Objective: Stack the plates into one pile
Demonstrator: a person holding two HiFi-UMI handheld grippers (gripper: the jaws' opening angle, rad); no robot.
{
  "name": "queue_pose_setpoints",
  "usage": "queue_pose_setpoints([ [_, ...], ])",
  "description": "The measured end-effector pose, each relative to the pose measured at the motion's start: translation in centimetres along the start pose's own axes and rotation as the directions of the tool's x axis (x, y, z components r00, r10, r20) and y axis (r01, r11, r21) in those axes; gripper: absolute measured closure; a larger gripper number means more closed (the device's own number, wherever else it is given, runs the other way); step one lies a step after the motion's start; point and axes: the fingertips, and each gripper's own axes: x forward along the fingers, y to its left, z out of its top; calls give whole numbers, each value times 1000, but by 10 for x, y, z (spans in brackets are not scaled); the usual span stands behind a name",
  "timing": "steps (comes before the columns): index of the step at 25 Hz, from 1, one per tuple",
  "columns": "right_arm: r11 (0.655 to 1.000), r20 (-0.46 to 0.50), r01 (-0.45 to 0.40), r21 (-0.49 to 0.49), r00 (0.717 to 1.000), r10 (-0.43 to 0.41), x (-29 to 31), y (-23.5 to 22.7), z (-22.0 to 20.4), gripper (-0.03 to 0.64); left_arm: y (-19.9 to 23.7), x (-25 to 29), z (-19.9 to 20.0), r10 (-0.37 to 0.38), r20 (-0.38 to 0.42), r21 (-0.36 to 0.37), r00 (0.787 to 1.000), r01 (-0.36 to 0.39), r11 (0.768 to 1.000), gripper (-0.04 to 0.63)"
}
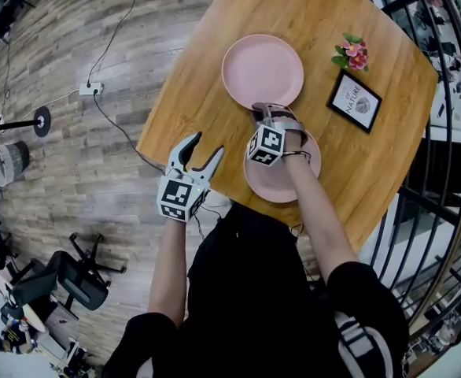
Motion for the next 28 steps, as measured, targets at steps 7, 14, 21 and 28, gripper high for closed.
queue_pose_setpoints([
  [7,1000,13,1,-3,1000,-1,-3,0,4,594,2,-4,-1,7,-1,-5,1000,-7,1000,334],
  [14,999,8,25,-23,1000,-25,-7,-6,5,594,-3,-7,0,12,10,-3,1000,-11,1000,334],
  [21,997,17,71,-35,997,-71,-17,-13,9,595,-6,-13,1,16,17,4,1000,-16,1000,335],
  [28,993,19,114,-28,993,-114,-32,-20,2,594,-22,-13,4,7,33,17,999,-8,1000,336],
])
